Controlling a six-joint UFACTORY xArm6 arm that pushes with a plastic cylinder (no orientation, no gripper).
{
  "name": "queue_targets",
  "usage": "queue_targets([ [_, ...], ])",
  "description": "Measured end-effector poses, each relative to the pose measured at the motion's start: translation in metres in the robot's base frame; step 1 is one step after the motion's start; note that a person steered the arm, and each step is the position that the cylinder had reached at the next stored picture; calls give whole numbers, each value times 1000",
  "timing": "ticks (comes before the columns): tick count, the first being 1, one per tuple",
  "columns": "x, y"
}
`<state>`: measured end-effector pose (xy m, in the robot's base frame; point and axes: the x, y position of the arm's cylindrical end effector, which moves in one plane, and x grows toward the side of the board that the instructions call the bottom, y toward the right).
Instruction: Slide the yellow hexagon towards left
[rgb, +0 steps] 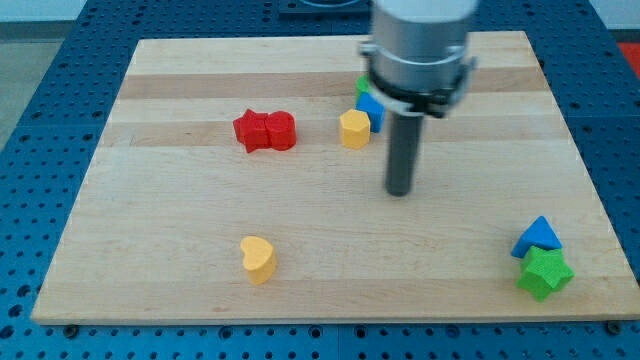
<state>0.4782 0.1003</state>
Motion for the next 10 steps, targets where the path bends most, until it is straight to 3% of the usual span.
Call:
queue_targets([
  [1,-50,63],
  [2,-92,70],
  [10,-73,-68],
])
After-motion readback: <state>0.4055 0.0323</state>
